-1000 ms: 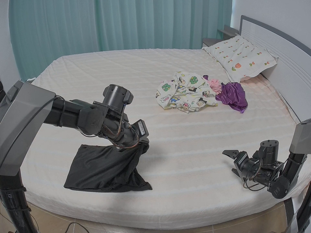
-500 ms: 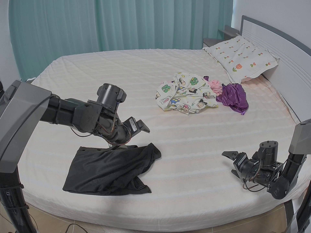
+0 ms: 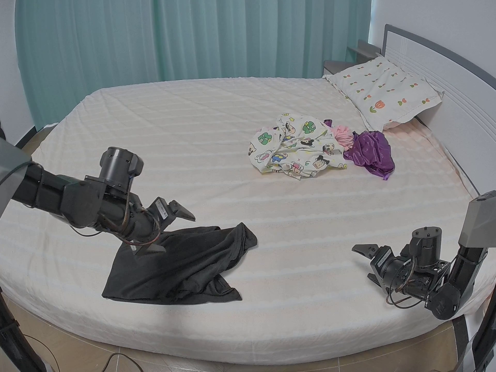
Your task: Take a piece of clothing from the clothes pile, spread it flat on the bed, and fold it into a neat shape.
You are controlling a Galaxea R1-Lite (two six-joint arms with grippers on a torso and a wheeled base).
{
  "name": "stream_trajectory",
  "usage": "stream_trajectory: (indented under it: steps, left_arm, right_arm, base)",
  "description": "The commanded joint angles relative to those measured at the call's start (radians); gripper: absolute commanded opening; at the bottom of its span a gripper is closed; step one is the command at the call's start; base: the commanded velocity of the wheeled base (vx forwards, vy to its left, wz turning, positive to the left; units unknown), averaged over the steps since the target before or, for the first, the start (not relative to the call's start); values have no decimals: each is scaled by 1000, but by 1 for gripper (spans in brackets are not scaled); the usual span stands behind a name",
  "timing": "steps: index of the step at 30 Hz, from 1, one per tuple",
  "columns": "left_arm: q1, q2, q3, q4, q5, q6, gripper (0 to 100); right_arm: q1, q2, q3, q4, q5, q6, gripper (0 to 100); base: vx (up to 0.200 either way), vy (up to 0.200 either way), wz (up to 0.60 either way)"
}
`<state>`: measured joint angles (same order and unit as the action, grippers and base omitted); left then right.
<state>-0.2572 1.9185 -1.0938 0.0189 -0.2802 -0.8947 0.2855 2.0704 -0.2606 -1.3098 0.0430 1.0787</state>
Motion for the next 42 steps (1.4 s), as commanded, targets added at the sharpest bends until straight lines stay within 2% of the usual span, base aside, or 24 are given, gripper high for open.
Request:
stream_trajectory:
  steps: [1,6,9,10,11,15,20,25,26,33,38,39,42]
  left_arm:
    - [82,-95,115,-34,-17,-12,100]
    - [107,-102,152,-88,-20,-75,100]
    - [108,-105,172,-114,-20,-78,100]
    - [108,-115,249,-214,-31,-79,100]
    - [108,-118,270,-252,-43,-84,100]
    - [124,-121,322,-340,-74,-101,100]
    - [165,-122,318,-350,-86,-112,100]
    - [196,-122,315,-350,-106,-113,100]
    - [204,-118,313,-350,-109,-113,100]
    - [228,-111,313,-353,-114,-112,100]
    - [225,-108,316,-355,-154,-102,100]
    - [225,-88,299,-358,-189,-99,100]
    - [223,-10,230,-387,-203,-73,100]
  right_arm:
    - [4,5,3,0,0,0,100]
    - [4,5,1,0,0,-2,100]
    - [6,5,1,0,0,-3,100]
    - [20,0,0,-2,-2,-6,100]
    - [26,-3,-6,-3,-3,-8,100]
    - [60,-1,-32,-32,-3,-28,100]
    - [123,11,-97,-11,-2,-75,100]
    - [199,17,-223,89,-2,-94,100]
    - [204,37,-304,165,-2,-94,100]
    - [196,89,-499,317,-2,-99,100]
    - [204,108,-505,342,-6,-105,100]
    - [198,108,-493,342,-11,-108,100]
    - [190,103,-462,339,-12,-109,100]
  base:
    - [0,0,0]
    - [0,0,0]
    - [0,67,0]
    - [0,200,0]
    - [0,200,0]
    - [0,200,0]
    - [0,200,0]
    - [0,200,0]
    - [0,200,0]
    - [0,200,0]
    - [0,160,0]
    - [0,0,0]
    - [0,0,0]
